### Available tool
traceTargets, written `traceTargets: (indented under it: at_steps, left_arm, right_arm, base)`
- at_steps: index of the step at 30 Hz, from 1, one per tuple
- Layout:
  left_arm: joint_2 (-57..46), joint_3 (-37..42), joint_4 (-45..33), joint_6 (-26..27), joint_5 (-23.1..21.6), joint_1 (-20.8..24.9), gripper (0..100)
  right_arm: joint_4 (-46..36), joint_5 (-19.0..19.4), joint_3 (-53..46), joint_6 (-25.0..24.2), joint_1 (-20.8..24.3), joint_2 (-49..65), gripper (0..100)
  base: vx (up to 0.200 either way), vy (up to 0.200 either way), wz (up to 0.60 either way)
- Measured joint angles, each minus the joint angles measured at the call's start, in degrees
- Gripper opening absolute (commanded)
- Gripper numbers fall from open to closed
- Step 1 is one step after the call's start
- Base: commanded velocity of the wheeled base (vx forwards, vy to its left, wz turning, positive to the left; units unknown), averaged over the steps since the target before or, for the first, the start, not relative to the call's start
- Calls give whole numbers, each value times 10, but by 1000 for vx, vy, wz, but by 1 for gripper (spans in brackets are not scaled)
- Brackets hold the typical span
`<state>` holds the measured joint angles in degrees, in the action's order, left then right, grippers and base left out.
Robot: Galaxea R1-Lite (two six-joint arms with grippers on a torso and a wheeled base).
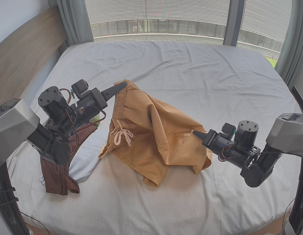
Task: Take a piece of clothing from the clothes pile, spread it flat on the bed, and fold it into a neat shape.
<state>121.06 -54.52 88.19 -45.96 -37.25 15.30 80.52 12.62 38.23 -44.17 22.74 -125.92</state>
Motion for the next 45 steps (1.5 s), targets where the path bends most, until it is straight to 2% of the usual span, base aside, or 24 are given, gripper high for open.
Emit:
traceTargets:
  at_steps: [6, 12, 22, 28, 38, 45]
  left_arm:
    - [-19, -1, 0, -4, -1, -11, 0]
    - [-43, 7, 0, -8, 0, -19, 0]
    - [-74, 45, 0, -6, 1, -39, 0]
    - [-85, 60, 0, -8, 0, -43, 0]
    - [-98, 79, -2, -9, 1, -54, 0]
    - [-112, 89, -17, -9, 1, -68, 0]
  right_arm:
    - [-2, 4, -10, 36, -9, 57, 0]
    - [-2, 19, -25, 43, -19, 111, 0]
    - [5, 48, -62, 86, -67, 158, 0]
    - [5, 55, -57, 89, -83, 163, 0]
    - [7, 96, -52, 86, -116, 176, 0]
    - [7, 101, -42, 85, -141, 184, 0]
  base:
    - [0, 0, 0]
    - [0, 0, 0]
    - [0, 0, 0]
    - [0, 0, 0]
    - [0, 0, 0]
    - [0, 0, 0]
